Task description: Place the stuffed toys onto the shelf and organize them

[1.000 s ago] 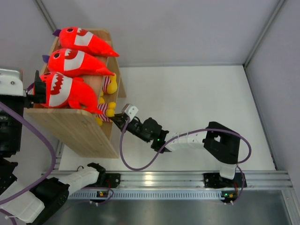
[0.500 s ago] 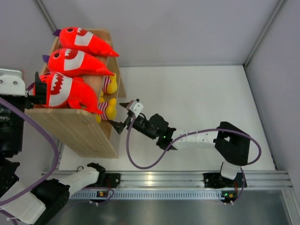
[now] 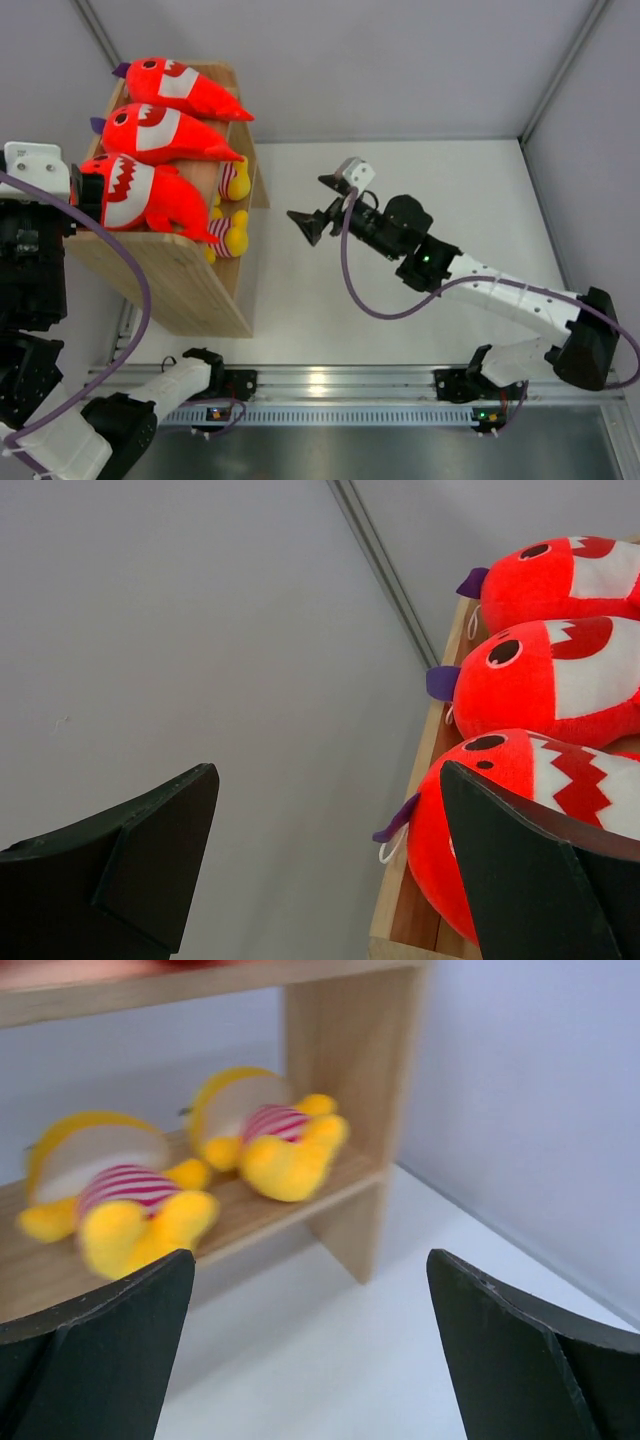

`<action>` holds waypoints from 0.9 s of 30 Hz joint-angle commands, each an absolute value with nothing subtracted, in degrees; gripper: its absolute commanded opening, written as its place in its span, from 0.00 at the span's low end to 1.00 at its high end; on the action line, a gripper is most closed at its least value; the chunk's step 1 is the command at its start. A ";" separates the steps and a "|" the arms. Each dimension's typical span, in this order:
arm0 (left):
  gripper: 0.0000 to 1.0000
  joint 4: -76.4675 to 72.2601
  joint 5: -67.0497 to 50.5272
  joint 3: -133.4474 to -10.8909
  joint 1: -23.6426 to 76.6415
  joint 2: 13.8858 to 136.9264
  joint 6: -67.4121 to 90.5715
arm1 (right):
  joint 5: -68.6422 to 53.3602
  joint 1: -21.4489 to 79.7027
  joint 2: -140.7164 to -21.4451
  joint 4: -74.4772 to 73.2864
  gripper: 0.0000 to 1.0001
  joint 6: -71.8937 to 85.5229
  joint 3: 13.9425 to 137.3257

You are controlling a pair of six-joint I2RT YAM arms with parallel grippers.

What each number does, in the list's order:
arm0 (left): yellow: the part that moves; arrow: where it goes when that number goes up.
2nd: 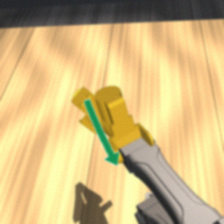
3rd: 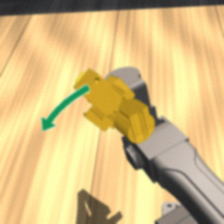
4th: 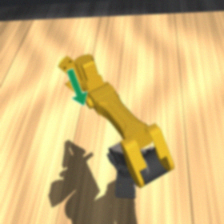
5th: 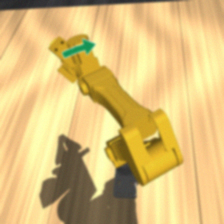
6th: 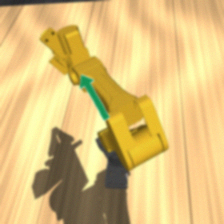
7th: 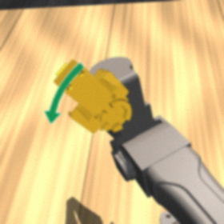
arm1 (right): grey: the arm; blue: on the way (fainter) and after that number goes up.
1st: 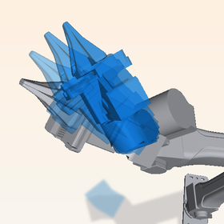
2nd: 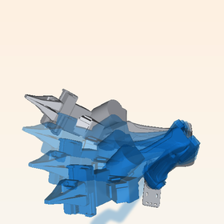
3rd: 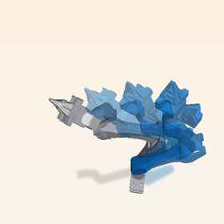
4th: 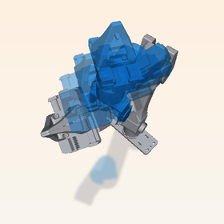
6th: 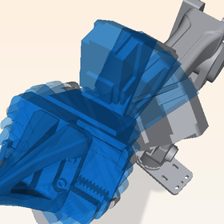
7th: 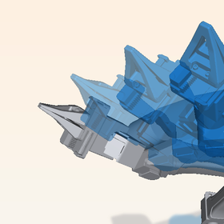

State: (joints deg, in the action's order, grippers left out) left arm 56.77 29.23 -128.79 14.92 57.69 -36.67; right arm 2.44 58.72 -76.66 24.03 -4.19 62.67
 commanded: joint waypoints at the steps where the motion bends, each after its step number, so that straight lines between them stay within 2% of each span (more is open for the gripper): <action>1: 0.99 54.49 29.71 -128.59 13.54 57.39 -34.89 | 5.96 50.05 -71.20 7.76 0.99 -0.45 66.27; 5: 0.99 54.40 30.15 -127.18 12.75 56.69 -34.89 | 12.74 38.52 -70.22 -3.57 0.99 6.93 64.69; 10: 0.99 54.40 30.67 -124.80 11.69 55.90 -34.89 | 13.17 21.13 -71.28 -5.63 1.00 18.53 59.43; 12: 0.99 54.49 30.41 -124.72 11.25 55.81 -34.72 | 15.63 17.60 -71.45 -5.10 0.99 20.55 57.93; 16: 0.98 54.49 29.62 -123.49 10.64 56.16 -34.10 | 22.83 15.82 -71.19 -4.04 0.99 20.66 55.73; 27: 0.99 54.67 26.81 -122.52 8.26 58.27 -32.35 | 24.61 15.56 -69.52 2.89 0.99 18.90 51.60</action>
